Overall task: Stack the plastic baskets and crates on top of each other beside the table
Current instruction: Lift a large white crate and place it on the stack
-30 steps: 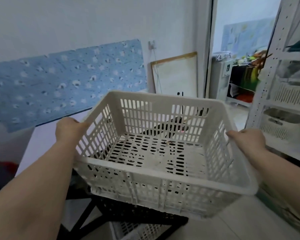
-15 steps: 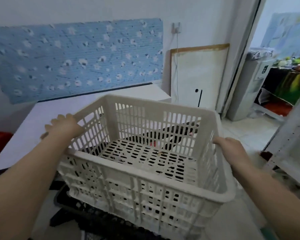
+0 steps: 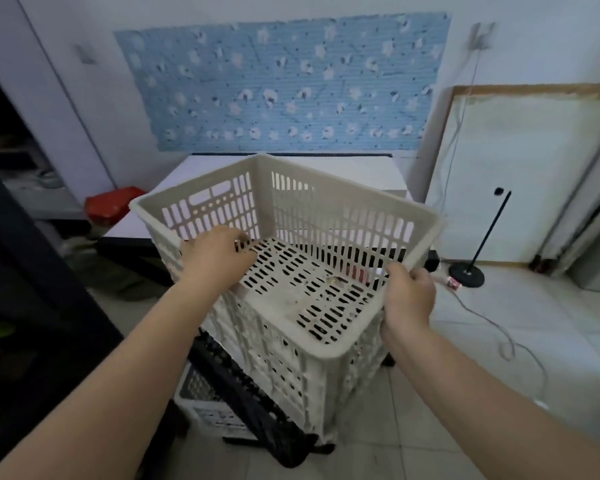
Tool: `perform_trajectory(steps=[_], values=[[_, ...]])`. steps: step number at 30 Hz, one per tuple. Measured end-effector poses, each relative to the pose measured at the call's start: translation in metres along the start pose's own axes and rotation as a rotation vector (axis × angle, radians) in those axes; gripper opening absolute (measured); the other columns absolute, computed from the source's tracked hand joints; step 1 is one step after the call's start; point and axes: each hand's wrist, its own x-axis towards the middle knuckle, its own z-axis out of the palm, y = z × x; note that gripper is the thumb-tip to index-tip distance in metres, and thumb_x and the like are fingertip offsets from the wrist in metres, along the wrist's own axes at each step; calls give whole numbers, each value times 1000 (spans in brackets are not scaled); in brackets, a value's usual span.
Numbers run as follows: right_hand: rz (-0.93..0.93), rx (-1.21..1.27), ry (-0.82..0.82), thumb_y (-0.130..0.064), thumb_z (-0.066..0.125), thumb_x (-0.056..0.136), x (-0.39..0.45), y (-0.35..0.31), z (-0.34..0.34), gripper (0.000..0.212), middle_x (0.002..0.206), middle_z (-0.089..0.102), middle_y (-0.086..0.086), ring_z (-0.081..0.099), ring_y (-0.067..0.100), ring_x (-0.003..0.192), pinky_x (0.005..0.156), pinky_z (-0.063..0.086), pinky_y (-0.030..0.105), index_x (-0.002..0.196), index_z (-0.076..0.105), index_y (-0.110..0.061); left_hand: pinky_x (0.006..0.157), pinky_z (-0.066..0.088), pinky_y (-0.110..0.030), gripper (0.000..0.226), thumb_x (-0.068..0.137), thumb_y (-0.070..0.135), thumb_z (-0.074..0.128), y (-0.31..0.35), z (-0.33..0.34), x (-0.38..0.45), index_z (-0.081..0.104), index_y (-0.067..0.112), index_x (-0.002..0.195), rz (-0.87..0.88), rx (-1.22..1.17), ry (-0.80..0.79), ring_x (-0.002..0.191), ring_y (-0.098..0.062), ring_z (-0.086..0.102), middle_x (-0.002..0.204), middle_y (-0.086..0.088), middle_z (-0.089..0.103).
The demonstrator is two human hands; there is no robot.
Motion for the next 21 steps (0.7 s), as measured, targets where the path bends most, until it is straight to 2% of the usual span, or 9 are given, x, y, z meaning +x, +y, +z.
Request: perform_trajectory(steps=[1, 2, 4, 8, 12, 17, 21], values=[[-13, -13, -30, -12, 51, 90, -5, -4, 5, 23, 66, 44, 0, 45, 13, 56, 52, 38, 25, 69, 41, -17, 95, 43, -40, 28, 89, 32, 53, -3, 2, -10, 61, 20, 112, -4, -25, 2, 111, -26, 52, 120, -11, 57], [-27, -26, -64, -13, 50, 91, -9, -8, 9, 23, 67, 44, -1, 45, 11, 56, 50, 37, 22, 70, 42, -17, 96, 44, -41, 33, 89, 33, 52, -6, 4, -20, 60, 18, 117, -8, -52, 7, 115, -26, 51, 124, -10, 56], [-54, -60, -147, -16, 50, 92, -17, -14, 10, 24, 67, 43, -2, 43, 9, 55, 48, 34, 21, 71, 42, -18, 106, 40, -46, 48, 90, 39, 52, -12, 8, -39, 52, 18, 133, -18, -101, 19, 129, -27, 44, 139, -6, 50], [-100, -166, -282, -24, 51, 93, -30, -13, -12, 25, 63, 41, -1, 38, 12, 51, 48, 32, 22, 70, 43, -19, 113, 30, -48, 55, 91, 42, 47, -13, 17, -76, 43, 19, 140, 0, -129, 39, 140, -26, 33, 150, -4, 38], [-139, -215, -271, -27, 52, 92, -40, -10, -48, 27, 64, 42, -1, 38, 14, 55, 55, 33, 28, 67, 42, -21, 120, 14, -49, 53, 94, 48, 37, -5, 26, -108, 40, 26, 143, 14, -63, 25, 149, -23, 12, 158, -2, 23], [-192, -251, -252, -27, 53, 89, -43, -13, -87, 24, 70, 47, 2, 39, 16, 57, 58, 34, 30, 68, 42, -22, 120, 9, -53, 54, 93, 51, 36, 29, 25, -138, 33, 33, 145, 3, -49, -14, 150, -23, 7, 160, 3, 17], [-217, -279, -321, -22, 53, 91, -35, -22, -102, 18, 68, 46, 1, 41, 15, 53, 54, 35, 27, 76, 45, -16, 119, 7, -55, 53, 93, 52, 35, 55, 24, -142, 36, 33, 142, -13, 8, -10, 150, -23, 9, 160, 4, 18]])
